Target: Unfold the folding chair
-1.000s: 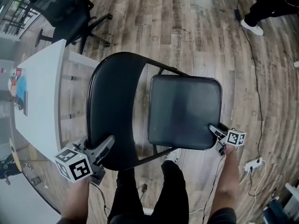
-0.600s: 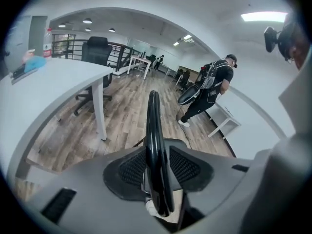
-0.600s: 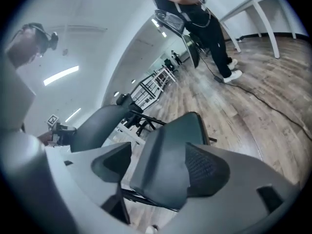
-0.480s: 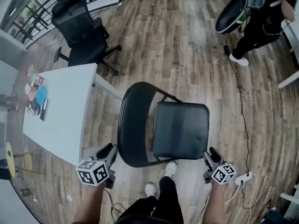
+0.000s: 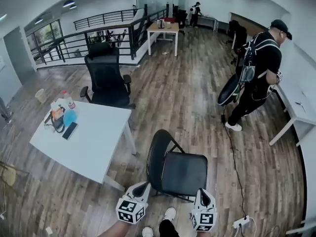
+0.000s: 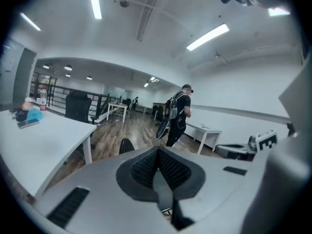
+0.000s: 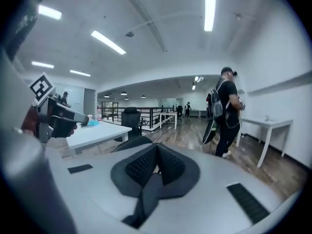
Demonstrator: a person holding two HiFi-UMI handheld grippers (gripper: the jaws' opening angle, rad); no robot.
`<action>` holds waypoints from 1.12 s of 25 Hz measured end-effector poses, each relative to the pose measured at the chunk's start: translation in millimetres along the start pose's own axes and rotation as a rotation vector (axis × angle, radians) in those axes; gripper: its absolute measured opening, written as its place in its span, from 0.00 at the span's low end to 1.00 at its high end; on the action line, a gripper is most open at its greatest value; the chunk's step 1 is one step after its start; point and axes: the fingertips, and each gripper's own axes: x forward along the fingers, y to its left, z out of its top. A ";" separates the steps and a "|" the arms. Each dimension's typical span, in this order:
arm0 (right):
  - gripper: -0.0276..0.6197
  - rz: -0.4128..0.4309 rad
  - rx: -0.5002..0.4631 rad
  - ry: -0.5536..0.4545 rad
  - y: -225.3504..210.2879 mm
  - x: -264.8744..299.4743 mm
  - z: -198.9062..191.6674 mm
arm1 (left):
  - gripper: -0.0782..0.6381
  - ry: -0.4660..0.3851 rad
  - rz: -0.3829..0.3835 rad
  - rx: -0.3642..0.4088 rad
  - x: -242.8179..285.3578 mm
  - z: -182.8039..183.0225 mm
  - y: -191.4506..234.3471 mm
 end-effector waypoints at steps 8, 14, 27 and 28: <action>0.06 -0.053 -0.020 -0.040 68.9 -125.9 32.2 | 0.12 -0.049 -0.014 0.020 -103.9 -22.4 -55.7; 0.06 0.012 -0.050 -0.133 68.8 -170.7 63.2 | 0.12 -0.092 0.024 -0.017 -146.3 -14.9 -98.0; 0.06 0.013 -0.068 -0.252 55.2 -232.0 101.2 | 0.12 -0.163 0.079 0.049 -178.6 6.8 -164.9; 0.06 0.016 -0.071 -0.255 54.3 -236.4 101.3 | 0.12 -0.166 0.082 0.052 -181.4 6.2 -168.6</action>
